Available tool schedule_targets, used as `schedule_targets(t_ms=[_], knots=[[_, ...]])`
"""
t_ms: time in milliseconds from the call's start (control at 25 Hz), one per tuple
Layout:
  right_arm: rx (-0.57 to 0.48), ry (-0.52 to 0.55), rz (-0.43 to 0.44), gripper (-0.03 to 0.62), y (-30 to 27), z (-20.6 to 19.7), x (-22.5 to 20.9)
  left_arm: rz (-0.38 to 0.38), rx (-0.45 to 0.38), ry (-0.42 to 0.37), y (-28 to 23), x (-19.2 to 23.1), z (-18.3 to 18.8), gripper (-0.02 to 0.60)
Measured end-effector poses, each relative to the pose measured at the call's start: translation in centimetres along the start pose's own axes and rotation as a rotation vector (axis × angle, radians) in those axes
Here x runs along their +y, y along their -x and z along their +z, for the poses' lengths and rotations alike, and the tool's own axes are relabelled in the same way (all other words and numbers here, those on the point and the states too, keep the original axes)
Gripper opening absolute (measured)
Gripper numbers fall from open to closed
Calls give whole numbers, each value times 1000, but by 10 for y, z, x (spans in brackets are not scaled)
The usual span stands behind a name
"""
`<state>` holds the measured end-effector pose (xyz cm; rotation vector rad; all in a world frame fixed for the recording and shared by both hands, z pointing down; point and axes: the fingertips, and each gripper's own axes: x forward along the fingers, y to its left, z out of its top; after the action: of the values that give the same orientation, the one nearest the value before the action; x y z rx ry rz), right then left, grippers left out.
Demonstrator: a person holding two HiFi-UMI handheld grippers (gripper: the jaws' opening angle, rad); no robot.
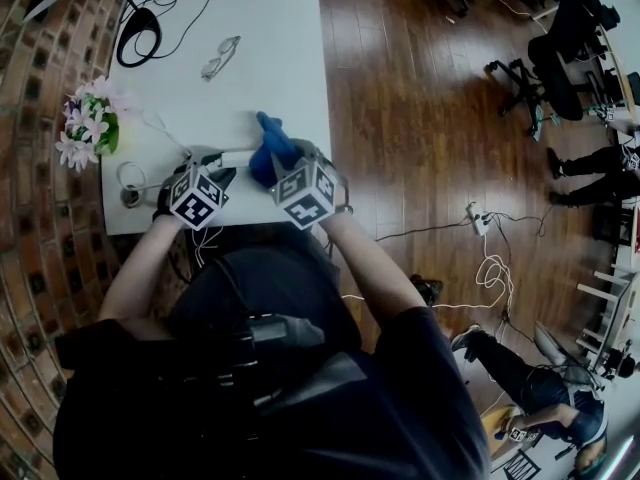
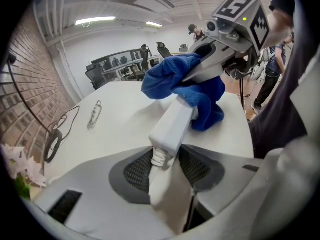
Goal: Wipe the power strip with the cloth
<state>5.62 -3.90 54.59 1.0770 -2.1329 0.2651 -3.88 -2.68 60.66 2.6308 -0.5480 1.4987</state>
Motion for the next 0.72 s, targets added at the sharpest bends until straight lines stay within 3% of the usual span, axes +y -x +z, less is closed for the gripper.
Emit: schedule_targets(t_ms=[720], knots=[[-8,-48,-83,35,20,-24,-30,40,-27,17,1,2,0,184]])
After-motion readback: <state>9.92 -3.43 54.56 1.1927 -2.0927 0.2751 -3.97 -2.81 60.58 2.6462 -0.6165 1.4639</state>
